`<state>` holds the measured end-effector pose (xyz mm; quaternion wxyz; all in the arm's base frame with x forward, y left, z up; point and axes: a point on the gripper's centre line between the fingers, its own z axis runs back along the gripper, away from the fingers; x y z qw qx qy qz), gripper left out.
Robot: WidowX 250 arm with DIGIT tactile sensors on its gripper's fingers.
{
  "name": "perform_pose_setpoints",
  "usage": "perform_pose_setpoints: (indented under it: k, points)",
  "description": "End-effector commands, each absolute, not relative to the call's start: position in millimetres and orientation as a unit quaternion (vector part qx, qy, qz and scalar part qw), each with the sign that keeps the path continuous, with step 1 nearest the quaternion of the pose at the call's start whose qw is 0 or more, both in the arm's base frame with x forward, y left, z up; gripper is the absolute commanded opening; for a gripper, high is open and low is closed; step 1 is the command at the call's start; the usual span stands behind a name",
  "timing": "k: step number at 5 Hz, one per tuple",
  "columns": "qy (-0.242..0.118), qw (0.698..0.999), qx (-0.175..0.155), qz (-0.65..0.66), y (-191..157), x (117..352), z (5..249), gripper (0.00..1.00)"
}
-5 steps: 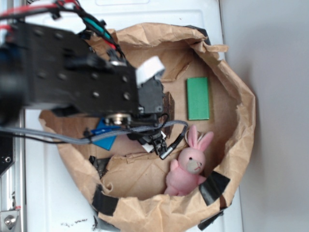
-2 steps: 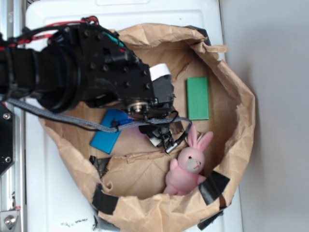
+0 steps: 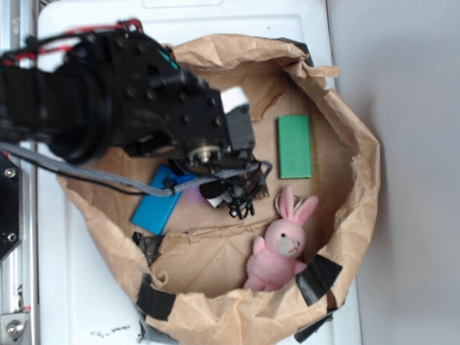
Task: Grab the blue block.
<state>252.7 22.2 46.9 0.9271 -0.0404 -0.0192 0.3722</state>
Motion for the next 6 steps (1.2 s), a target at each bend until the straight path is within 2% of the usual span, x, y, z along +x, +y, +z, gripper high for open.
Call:
perform_pose_setpoints:
  k: [1,2,3,4,6]
  points:
    - [-0.040,0.927,-0.070,0.367,3.2,257.3,116.4,0.00]
    - [-0.060,0.928,-0.070,0.361,-0.3,251.5,131.5,0.00]
    - [-0.074,0.932,-0.065,0.350,3.0,247.7,137.1,0.92]
    - [-0.075,0.930,-0.065,0.354,12.9,248.1,127.5,1.00]
    - [-0.080,0.933,-0.060,0.345,35.6,246.8,106.5,1.00]
